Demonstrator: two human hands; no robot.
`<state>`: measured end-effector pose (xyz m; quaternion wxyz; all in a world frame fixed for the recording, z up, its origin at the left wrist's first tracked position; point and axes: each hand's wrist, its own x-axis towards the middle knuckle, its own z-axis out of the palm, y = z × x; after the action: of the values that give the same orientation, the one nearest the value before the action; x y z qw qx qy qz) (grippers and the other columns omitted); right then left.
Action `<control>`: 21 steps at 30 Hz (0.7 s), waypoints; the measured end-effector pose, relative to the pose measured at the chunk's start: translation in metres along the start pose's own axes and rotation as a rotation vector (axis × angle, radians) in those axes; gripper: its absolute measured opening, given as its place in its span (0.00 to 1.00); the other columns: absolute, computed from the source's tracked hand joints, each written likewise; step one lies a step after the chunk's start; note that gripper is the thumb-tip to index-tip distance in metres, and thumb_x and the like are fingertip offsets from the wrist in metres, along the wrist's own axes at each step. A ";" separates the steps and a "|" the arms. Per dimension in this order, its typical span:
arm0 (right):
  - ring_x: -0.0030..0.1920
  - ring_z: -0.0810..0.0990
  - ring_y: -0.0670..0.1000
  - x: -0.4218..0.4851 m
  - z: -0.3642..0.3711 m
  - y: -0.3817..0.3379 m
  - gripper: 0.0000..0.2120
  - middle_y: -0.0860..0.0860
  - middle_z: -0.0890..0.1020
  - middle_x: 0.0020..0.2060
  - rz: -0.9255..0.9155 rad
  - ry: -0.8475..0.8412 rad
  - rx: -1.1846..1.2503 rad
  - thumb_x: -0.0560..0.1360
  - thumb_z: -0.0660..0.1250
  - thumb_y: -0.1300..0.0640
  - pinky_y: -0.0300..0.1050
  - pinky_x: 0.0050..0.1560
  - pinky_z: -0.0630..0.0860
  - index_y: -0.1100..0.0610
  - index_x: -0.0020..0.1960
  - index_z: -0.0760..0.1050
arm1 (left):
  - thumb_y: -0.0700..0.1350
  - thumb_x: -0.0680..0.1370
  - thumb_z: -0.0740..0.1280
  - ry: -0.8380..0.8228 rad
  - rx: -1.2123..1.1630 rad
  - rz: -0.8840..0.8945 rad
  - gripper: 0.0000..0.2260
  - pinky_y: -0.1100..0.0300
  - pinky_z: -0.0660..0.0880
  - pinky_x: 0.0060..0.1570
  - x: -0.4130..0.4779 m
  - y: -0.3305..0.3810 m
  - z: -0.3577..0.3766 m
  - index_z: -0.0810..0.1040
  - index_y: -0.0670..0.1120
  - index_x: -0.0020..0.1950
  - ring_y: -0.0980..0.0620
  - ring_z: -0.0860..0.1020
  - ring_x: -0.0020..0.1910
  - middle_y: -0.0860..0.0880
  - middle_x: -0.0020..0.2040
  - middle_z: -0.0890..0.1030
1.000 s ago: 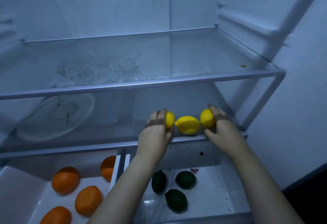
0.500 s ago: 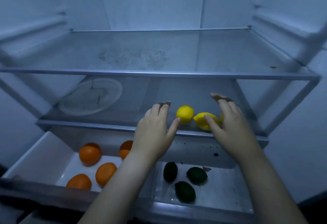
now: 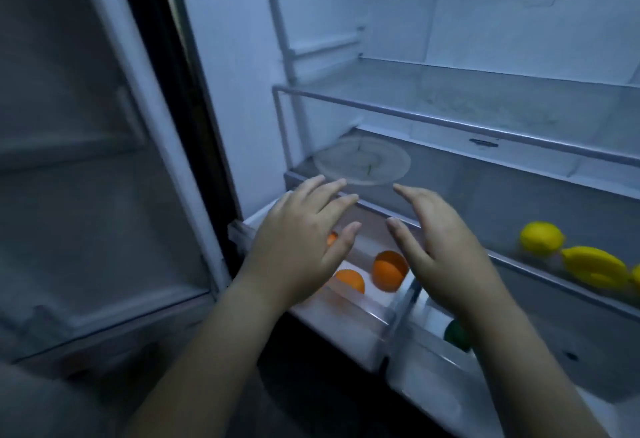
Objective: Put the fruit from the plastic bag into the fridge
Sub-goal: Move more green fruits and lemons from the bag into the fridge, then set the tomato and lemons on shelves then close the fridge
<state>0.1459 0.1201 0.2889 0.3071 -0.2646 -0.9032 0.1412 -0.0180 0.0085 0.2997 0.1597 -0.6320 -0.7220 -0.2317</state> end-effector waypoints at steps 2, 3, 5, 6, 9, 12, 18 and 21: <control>0.67 0.67 0.47 0.007 0.017 -0.037 0.27 0.49 0.71 0.66 -0.079 -0.029 0.017 0.76 0.52 0.40 0.35 0.64 0.60 0.53 0.70 0.65 | 0.57 0.78 0.51 0.021 0.027 -0.052 0.23 0.51 0.68 0.64 -0.028 -0.023 -0.027 0.74 0.49 0.66 0.48 0.69 0.68 0.50 0.67 0.74; 0.67 0.68 0.48 0.009 0.026 -0.056 0.28 0.49 0.72 0.65 -0.115 -0.036 0.024 0.76 0.52 0.39 0.35 0.64 0.60 0.54 0.70 0.66 | 0.57 0.78 0.51 0.036 0.045 -0.084 0.23 0.52 0.69 0.63 -0.044 -0.034 -0.040 0.74 0.50 0.66 0.49 0.69 0.67 0.50 0.67 0.74; 0.67 0.68 0.47 0.011 0.045 -0.096 0.27 0.49 0.72 0.66 -0.177 -0.045 0.041 0.76 0.53 0.39 0.33 0.63 0.59 0.54 0.69 0.66 | 0.57 0.78 0.52 0.062 0.087 -0.177 0.22 0.54 0.70 0.58 -0.078 -0.056 -0.067 0.74 0.51 0.66 0.52 0.70 0.65 0.52 0.66 0.74; 0.67 0.67 0.46 0.010 0.054 -0.119 0.27 0.49 0.71 0.66 -0.198 -0.053 0.059 0.77 0.54 0.39 0.31 0.62 0.58 0.53 0.70 0.66 | 0.57 0.78 0.51 0.070 0.104 -0.236 0.22 0.56 0.71 0.55 -0.096 -0.067 -0.081 0.74 0.52 0.66 0.53 0.71 0.64 0.53 0.66 0.74; 0.66 0.65 0.45 0.004 0.087 -0.193 0.27 0.50 0.71 0.66 -0.281 -0.090 0.121 0.77 0.54 0.40 0.27 0.58 0.55 0.54 0.70 0.65 | 0.57 0.78 0.52 0.081 0.176 -0.361 0.22 0.57 0.72 0.52 -0.158 -0.101 -0.127 0.75 0.51 0.65 0.51 0.75 0.60 0.52 0.63 0.76; 0.67 0.66 0.47 -0.009 0.128 -0.276 0.27 0.48 0.68 0.68 -0.354 -0.176 0.167 0.77 0.56 0.40 0.33 0.61 0.58 0.51 0.72 0.62 | 0.58 0.78 0.52 0.058 0.262 -0.501 0.21 0.57 0.72 0.54 -0.231 -0.139 -0.174 0.73 0.51 0.66 0.53 0.75 0.60 0.53 0.63 0.76; 0.65 0.69 0.46 -0.047 0.208 -0.439 0.28 0.48 0.68 0.69 -0.529 -0.387 0.336 0.75 0.59 0.41 0.38 0.62 0.66 0.49 0.72 0.59 | 0.59 0.77 0.53 0.074 0.472 -0.783 0.23 0.51 0.74 0.54 -0.385 -0.200 -0.266 0.75 0.50 0.64 0.49 0.76 0.59 0.52 0.61 0.78; 0.65 0.71 0.48 -0.066 0.239 -0.510 0.29 0.47 0.67 0.69 -0.643 -0.441 0.412 0.74 0.59 0.40 0.43 0.62 0.69 0.47 0.72 0.59 | 0.59 0.76 0.53 0.095 0.556 -0.919 0.23 0.51 0.74 0.56 -0.455 -0.213 -0.309 0.75 0.49 0.64 0.48 0.76 0.60 0.51 0.61 0.78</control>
<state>-0.1593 -0.3575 0.2860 0.1814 0.1332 -0.9366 0.2686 -0.1789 -0.5584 0.2936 0.2355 -0.1736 -0.9503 -0.1061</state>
